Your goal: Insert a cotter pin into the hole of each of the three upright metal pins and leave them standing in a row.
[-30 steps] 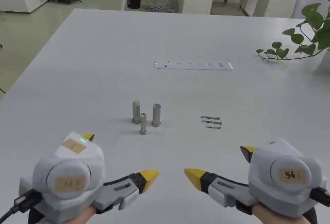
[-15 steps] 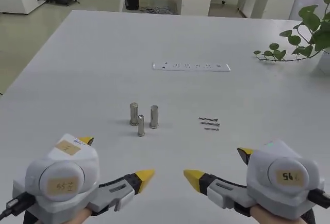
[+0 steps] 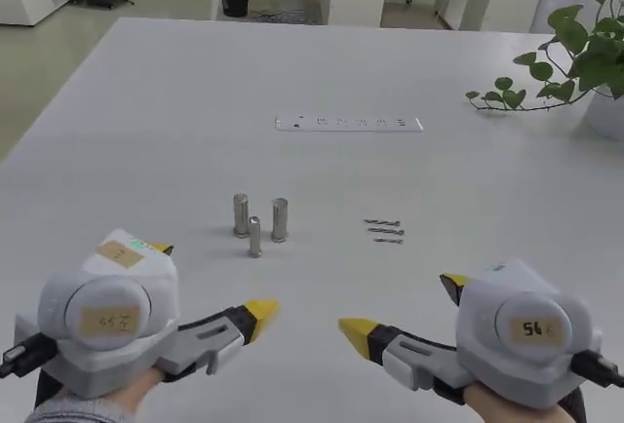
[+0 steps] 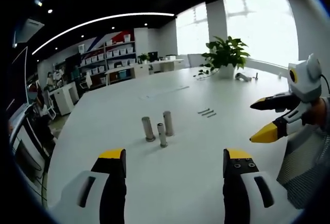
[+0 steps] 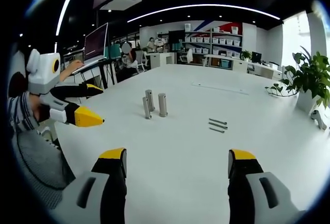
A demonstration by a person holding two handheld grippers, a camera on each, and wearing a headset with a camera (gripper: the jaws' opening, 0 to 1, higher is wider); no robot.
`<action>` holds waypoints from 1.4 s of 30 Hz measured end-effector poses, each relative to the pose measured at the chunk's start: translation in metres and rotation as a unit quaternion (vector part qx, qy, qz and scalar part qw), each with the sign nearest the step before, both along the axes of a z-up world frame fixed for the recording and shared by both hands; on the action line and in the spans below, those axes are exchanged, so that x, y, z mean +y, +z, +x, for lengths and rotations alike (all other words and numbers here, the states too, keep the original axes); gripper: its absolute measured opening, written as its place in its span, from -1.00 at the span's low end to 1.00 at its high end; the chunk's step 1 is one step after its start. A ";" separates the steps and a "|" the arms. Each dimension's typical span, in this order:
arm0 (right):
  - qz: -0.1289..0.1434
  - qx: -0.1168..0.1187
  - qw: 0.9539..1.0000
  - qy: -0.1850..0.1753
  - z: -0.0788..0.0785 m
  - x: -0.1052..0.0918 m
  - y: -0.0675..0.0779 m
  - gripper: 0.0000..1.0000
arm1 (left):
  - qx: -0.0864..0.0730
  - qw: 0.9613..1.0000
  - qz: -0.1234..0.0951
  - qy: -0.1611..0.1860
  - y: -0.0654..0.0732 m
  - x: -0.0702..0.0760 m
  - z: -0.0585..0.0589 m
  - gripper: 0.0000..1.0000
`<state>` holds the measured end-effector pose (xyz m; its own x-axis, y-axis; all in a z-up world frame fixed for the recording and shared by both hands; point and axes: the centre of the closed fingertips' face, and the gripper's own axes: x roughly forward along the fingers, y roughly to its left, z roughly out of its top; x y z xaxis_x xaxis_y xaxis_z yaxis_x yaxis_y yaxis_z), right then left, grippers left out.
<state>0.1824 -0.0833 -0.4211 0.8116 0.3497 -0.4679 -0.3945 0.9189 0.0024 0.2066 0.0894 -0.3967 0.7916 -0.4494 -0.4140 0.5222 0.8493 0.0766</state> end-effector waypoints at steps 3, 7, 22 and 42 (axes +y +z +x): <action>-0.004 0.000 1.000 -0.002 0.000 -0.002 -0.001 0.58 | 0.001 1.000 -0.002 -0.004 0.000 -0.004 0.009 0.46; -0.003 0.003 1.000 0.002 0.000 0.000 -0.002 0.58 | 0.007 1.000 -0.018 -0.006 -0.003 -0.009 0.022 0.42; 0.025 0.017 1.000 0.001 -0.004 0.003 -0.004 0.56 | 0.014 1.000 -0.023 -0.014 -0.023 -0.019 0.060 0.01; 0.023 0.038 0.999 0.015 -0.008 0.006 -0.013 0.54 | 0.033 0.999 -0.031 -0.013 -0.057 -0.035 0.099 -0.49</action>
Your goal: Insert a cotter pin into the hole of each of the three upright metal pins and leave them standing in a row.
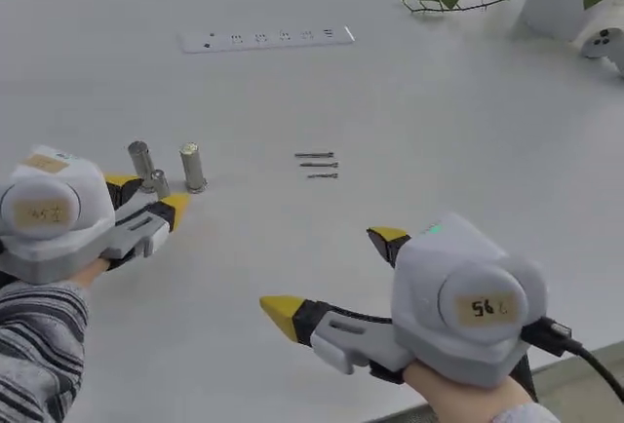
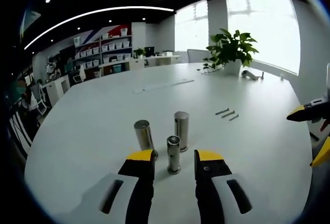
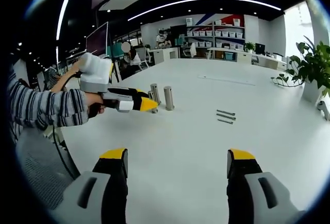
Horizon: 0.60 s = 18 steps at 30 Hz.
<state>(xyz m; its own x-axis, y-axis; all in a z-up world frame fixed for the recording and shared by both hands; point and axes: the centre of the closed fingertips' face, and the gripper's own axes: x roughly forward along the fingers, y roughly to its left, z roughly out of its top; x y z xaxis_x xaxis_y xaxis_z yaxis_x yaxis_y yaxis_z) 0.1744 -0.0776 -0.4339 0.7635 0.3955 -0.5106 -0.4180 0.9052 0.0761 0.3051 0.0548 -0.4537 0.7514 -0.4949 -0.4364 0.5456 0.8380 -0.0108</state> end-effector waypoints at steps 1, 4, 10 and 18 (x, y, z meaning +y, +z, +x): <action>-0.001 0.000 1.000 0.001 0.000 0.000 0.000 0.54 | 0.002 1.000 0.001 -0.002 -0.001 -0.001 0.000 -0.53; -0.004 -0.001 1.000 0.003 0.000 -0.001 -0.001 0.53 | 0.001 1.000 0.009 -0.006 -0.004 -0.003 0.002 -0.64; -0.009 0.006 1.000 0.001 -0.001 -0.004 -0.004 0.52 | 0.009 1.000 0.009 -0.006 -0.007 -0.002 0.004 -0.82; -0.015 0.012 1.000 0.000 -0.003 -0.005 -0.007 0.51 | 0.005 1.000 0.013 -0.016 -0.007 -0.004 0.004 -0.89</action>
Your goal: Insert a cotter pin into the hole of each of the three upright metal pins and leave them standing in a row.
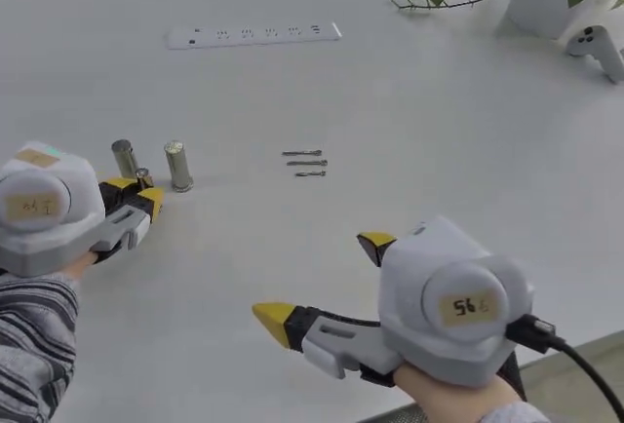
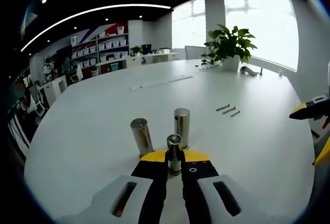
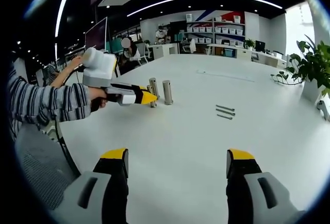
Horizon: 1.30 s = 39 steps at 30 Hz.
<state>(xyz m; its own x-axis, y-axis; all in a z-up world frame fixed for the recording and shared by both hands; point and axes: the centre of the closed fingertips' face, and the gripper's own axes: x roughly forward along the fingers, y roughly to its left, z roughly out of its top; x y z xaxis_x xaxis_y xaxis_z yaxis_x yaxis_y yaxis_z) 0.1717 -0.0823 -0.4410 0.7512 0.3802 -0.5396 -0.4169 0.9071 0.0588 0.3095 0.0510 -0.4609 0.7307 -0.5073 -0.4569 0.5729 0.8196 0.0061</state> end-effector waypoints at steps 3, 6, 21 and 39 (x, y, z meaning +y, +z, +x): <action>-0.001 0.001 1.000 0.001 0.000 0.000 0.000 0.51 | 0.002 1.000 -0.003 -0.008 0.000 -0.001 -0.002 -0.90; -0.003 0.001 1.000 0.002 -0.001 0.001 -0.001 0.51 | -0.001 1.000 -0.008 -0.016 0.000 -0.003 -0.005 -0.90; -0.004 0.000 1.000 0.007 -0.002 0.003 0.000 0.49 | 0.001 0.998 -0.002 -0.057 0.003 -0.029 -0.035 -0.90; -0.008 -0.003 1.000 0.004 0.000 0.001 0.002 0.40 | 0.007 0.997 -0.007 -0.078 -0.001 -0.044 -0.048 -0.90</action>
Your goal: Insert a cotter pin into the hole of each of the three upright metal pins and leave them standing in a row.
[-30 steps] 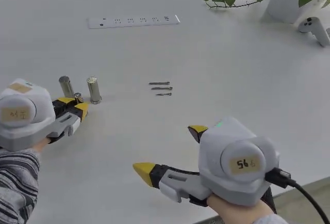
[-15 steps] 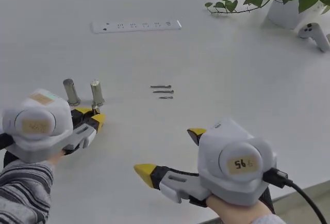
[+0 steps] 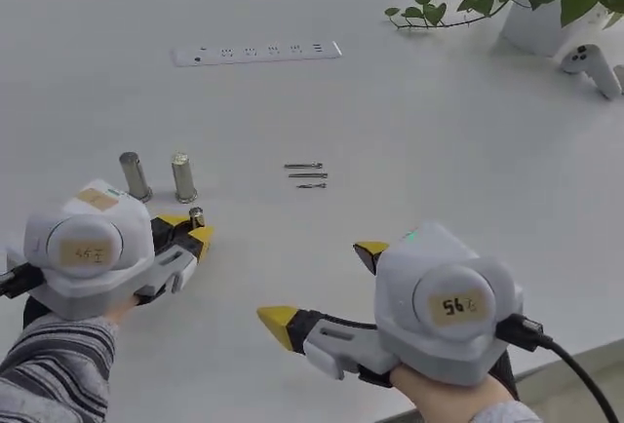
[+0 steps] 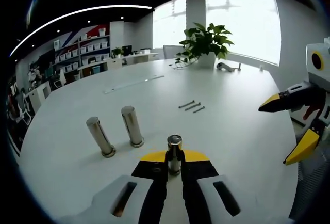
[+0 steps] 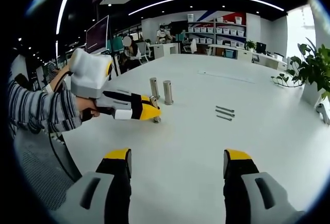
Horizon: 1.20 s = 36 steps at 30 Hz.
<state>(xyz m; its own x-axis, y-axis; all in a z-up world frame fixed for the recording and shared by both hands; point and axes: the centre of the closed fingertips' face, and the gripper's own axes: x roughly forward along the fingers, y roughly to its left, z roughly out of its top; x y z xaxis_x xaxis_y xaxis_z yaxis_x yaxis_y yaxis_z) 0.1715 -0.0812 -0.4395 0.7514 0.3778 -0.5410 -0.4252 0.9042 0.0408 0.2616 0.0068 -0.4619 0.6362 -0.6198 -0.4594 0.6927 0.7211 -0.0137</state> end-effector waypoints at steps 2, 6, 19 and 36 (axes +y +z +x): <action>-0.001 0.000 1.000 0.000 0.000 0.000 0.000 0.37 | 0.000 1.000 0.002 0.000 0.000 -0.001 -0.001 -0.89; -0.001 0.001 1.000 0.000 0.000 0.000 0.000 0.36 | -0.003 1.000 0.003 0.000 0.000 -0.002 0.000 -0.89; -0.004 0.000 1.000 0.006 -0.001 0.000 0.001 0.22 | 0.008 1.000 0.002 0.012 -0.004 0.000 -0.005 -0.65; -0.009 0.020 0.999 0.041 0.034 -0.026 0.011 -0.15 | -0.003 0.998 -0.013 0.064 0.027 0.022 -0.020 -0.05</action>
<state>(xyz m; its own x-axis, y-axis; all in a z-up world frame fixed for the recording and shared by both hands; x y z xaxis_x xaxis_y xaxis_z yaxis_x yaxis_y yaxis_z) 0.2051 -0.1073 -0.4285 0.6954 0.4272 -0.5779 -0.4968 0.8668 0.0430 0.2415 0.0290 -0.4350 0.7132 -0.5452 -0.4406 0.5957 0.8027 -0.0291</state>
